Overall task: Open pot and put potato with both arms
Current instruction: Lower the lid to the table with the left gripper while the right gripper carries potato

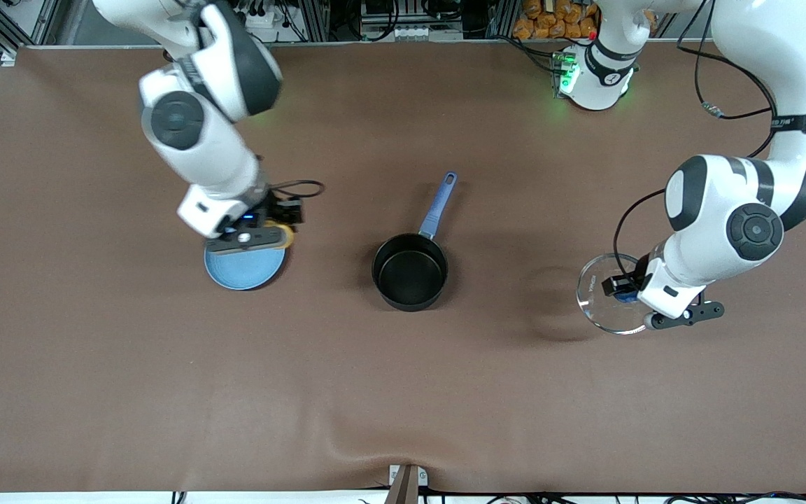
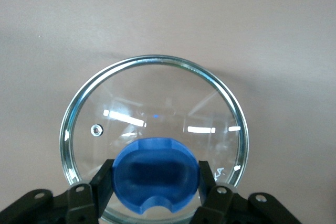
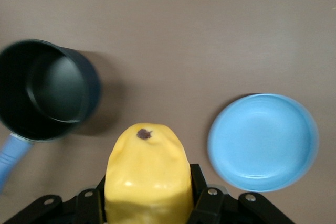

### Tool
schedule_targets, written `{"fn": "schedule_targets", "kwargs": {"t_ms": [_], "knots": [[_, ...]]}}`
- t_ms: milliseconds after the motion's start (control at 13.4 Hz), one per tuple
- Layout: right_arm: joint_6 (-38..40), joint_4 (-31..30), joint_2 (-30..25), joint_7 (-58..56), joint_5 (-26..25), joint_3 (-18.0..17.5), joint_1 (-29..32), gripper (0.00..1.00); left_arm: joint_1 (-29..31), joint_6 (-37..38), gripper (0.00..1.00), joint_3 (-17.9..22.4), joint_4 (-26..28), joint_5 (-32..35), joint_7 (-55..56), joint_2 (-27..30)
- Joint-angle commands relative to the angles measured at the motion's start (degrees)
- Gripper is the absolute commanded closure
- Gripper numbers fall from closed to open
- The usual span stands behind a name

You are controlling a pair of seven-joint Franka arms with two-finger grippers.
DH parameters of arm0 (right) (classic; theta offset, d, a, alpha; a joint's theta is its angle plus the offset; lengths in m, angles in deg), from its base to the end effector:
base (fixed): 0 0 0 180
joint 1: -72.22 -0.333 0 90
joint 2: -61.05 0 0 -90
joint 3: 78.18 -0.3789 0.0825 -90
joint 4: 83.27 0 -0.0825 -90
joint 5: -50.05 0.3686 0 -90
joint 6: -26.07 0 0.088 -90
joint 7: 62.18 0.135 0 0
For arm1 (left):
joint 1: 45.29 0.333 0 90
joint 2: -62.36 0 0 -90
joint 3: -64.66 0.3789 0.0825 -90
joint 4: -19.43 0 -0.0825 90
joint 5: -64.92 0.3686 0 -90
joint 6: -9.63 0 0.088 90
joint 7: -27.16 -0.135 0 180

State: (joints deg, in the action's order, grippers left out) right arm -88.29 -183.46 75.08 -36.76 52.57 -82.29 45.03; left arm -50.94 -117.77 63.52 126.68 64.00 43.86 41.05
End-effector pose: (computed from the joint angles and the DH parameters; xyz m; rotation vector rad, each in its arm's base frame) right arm 0.5384 0.3275 0.4703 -3.0868 -0.1272 0.0382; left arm 0.6350 -0.0754 0.3541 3.1128 0.2874 -0.0372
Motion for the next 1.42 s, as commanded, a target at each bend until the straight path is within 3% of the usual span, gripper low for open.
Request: {"fn": "schedule_targets", "kwargs": {"t_ms": [0, 75, 225, 374, 524, 674, 749, 824, 898, 1123, 1348], "knots": [[1.2, 13.1, 11.3, 9.9, -0.2, 1.1, -6.6, 1.00, 1.1, -10.4, 1.00, -0.7, 9.7, 1.1, -1.1, 2.9], [0.6, 15.5, 13.9, 12.8, -0.3, 1.2, -8.4, 1.00, 1.1, -13.6, 1.00, -0.7, 11.7, 1.1, -1.2, 2.6], [0.5, 21.0, 19.2, 17.0, -0.3, 4.8, -13.6, 1.00, 1.2, -19.9, 1.00, -0.7, 14.6, 1.2, -1.7, 1.5], [-0.3, 24.9, 23.7, 20.2, -0.4, 7.0, -16.9, 1.00, 1.3, -22.3, 0.99, -0.7, 15.0, 1.1, -1.8, -0.1], [-4.3, 25.7, 26.5, 22.1, -0.4, 8.3, -18.9, 1.00, 1.8, -23.0, 0.90, -0.7, 14.5, 1.1, -1.8, -1.5], [-5.9, 25.8, 28.1, 22.7, -0.3, 8.9, -19.4, 1.00, 2.1, -23.1, 0.73, -0.7, 13.6, 1.1, -2.0, -2.8], [-7.4, 25.8, 28.9, 23.6, -0.3, 9.0, -19.8, 1.00, 2.3, -23.1, 0.56, -0.7, 13.1, 1.1, -2.1, -3.4], [-8.5, 25.8, 29.6, 24.1, -0.3, 9.0, -20.0, 1.00, 2.3, -23.1, 0.31, -0.7, 12.7, 1.2, -2.1, -3.6], [-8.6, 25.8, 29.6, 24.1, -0.3, 9.0, -20.1, 1.00, 2.3, -23.1, 0.00, -0.7, 12.5, 1.2, -2.1, -3.6], [-8.6, 25.8, 29.6, 24.0, -0.3, 9.5, -20.0, 1.00, 2.2, -22.2, 0.00, -0.7, 11.2, 1.2, -2.2, -1.9], [-8.8, 25.8, 30.9, 24.2, -0.4, 9.5, -20.2, 1.00, 2.5, -17.3, 0.00, -0.7, 9.2, 1.2, -2.2, 4.8]]}}
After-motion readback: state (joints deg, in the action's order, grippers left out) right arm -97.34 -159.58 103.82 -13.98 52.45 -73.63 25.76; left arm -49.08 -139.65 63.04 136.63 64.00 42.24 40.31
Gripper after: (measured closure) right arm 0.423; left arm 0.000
